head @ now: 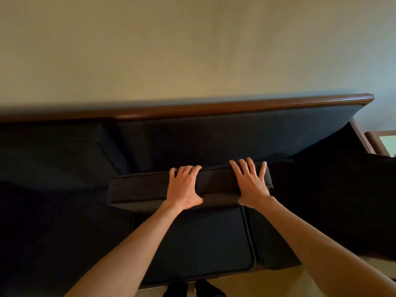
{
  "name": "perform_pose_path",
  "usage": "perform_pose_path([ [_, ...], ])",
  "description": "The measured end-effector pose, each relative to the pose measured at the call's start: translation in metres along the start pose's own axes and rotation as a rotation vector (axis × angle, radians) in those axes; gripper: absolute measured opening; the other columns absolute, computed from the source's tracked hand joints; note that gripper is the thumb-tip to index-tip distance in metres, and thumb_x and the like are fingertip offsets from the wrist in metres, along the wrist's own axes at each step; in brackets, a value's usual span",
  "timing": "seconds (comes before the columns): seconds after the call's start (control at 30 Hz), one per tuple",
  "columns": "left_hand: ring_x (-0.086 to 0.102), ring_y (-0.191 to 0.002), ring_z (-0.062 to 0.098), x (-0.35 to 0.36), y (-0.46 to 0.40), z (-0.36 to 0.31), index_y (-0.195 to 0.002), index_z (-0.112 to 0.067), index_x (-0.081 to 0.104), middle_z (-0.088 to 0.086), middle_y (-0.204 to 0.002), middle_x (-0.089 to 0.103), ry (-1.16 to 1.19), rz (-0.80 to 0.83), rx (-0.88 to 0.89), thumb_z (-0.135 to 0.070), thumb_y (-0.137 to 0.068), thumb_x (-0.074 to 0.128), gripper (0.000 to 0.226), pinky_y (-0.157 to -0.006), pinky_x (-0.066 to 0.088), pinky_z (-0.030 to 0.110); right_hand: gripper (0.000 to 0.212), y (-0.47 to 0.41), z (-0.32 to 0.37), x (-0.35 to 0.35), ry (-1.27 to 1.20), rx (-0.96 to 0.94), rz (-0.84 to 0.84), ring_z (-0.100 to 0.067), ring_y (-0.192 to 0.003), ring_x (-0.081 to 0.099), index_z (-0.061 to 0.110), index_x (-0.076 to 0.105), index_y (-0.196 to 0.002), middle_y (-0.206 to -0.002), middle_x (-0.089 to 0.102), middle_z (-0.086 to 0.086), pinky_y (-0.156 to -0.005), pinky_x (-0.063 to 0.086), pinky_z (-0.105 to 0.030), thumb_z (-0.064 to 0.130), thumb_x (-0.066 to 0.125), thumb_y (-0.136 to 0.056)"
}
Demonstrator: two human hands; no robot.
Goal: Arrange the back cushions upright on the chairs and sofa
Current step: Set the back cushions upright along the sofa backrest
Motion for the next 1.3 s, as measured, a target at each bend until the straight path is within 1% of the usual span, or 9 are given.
perform_pose_path([
  [0.13,-0.001,-0.151,0.028,0.011,0.006,-0.007,-0.155,-0.022,-0.004,0.007,-0.164,0.004,-0.097,0.007,0.04,-0.048,-0.069,0.078,0.122,-0.121,0.003,0.055,0.134,-0.002,0.068,0.002,-0.032,-0.136,-0.095,-0.029,-0.15,-0.018,0.017,-0.014,-0.156,-0.165,-0.012,-0.004,-0.113,-0.006,-0.07,0.036,0.082,-0.063],
  [0.23,-0.01,-0.15,0.028,0.017,0.014,0.002,-0.155,-0.021,-0.012,0.007,-0.164,-0.008,-0.173,-0.022,0.027,-0.044,-0.067,0.082,0.13,-0.121,0.0,0.055,0.132,-0.004,0.082,0.003,-0.059,-0.16,-0.139,-0.027,-0.151,-0.017,0.021,-0.013,-0.156,-0.165,-0.013,-0.001,-0.116,-0.006,-0.066,0.035,0.081,-0.065],
  [0.33,0.0,-0.151,0.028,0.006,0.02,0.035,-0.156,-0.017,-0.007,0.009,-0.164,0.003,-0.216,-0.064,-0.015,-0.047,-0.062,0.084,0.133,-0.122,0.002,0.051,0.132,-0.009,0.066,0.0,-0.047,-0.153,-0.169,-0.027,-0.153,-0.003,0.021,-0.007,-0.157,-0.166,0.003,-0.005,-0.119,-0.001,-0.06,0.038,0.083,-0.062],
  [0.4,0.015,-0.149,0.028,-0.003,0.024,0.068,-0.155,-0.014,0.004,0.009,-0.16,0.021,-0.229,-0.049,-0.071,-0.052,-0.058,0.085,0.132,-0.122,0.006,0.049,0.131,-0.014,0.057,-0.002,-0.026,-0.14,-0.158,-0.028,-0.15,0.012,0.02,0.0,-0.158,-0.161,0.02,-0.007,-0.12,0.004,-0.056,0.043,0.085,-0.06],
  [0.5,0.038,-0.135,0.023,-0.015,0.026,0.104,-0.146,-0.021,0.028,0.001,-0.14,0.045,-0.221,-0.022,-0.107,-0.052,-0.049,0.09,0.119,-0.12,0.018,0.049,0.127,-0.023,0.055,-0.004,-0.006,-0.123,-0.136,-0.028,-0.143,0.029,0.019,0.013,-0.156,-0.151,0.035,-0.004,-0.12,0.011,-0.055,0.049,0.087,-0.056],
  [0.63,0.049,-0.12,0.021,-0.029,0.014,0.11,-0.136,-0.025,0.042,-0.004,-0.128,0.053,-0.207,-0.008,-0.059,-0.044,-0.051,0.089,0.099,-0.108,0.031,0.047,0.107,-0.039,0.053,-0.019,-0.02,-0.135,-0.153,-0.025,-0.128,0.044,0.02,0.036,-0.144,-0.137,0.048,-0.001,-0.116,0.024,-0.052,0.045,0.086,-0.053],
  [0.8,0.051,-0.117,0.021,-0.061,-0.008,0.119,-0.131,-0.024,0.047,-0.005,-0.124,0.056,-0.197,-0.085,-0.04,-0.037,-0.051,0.088,0.091,-0.104,0.032,0.048,0.099,-0.062,0.051,-0.047,-0.019,-0.159,-0.218,-0.025,-0.12,0.049,0.019,0.044,-0.136,-0.129,0.053,-0.001,-0.107,0.034,-0.053,0.043,0.086,-0.05],
  [1.0,0.048,-0.12,0.02,-0.083,-0.035,0.141,-0.131,-0.026,0.048,-0.006,-0.125,0.056,-0.159,-0.09,-0.066,-0.026,-0.058,0.084,0.081,-0.102,0.03,0.047,0.091,-0.092,0.069,-0.067,-0.009,-0.15,-0.195,-0.023,-0.123,0.044,0.019,0.039,-0.138,-0.131,0.048,-0.001,-0.107,0.031,-0.05,0.035,0.083,-0.059],
  [1.3,0.048,-0.121,0.022,-0.076,-0.062,0.16,-0.136,-0.025,0.047,-0.004,-0.127,0.057,-0.155,-0.067,-0.094,-0.028,-0.059,0.084,0.086,-0.102,0.032,0.048,0.091,-0.128,0.07,-0.065,-0.012,-0.149,-0.152,-0.024,-0.13,0.039,0.018,0.034,-0.142,-0.138,0.043,-0.002,-0.111,0.028,-0.053,0.035,0.081,-0.066],
])
Point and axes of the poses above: each hand's wrist, its own y-axis away from the middle knuckle, its own x-axis out of the palm, z = x × y, the point moved 10 cm from there along -y, towards the middle knuckle
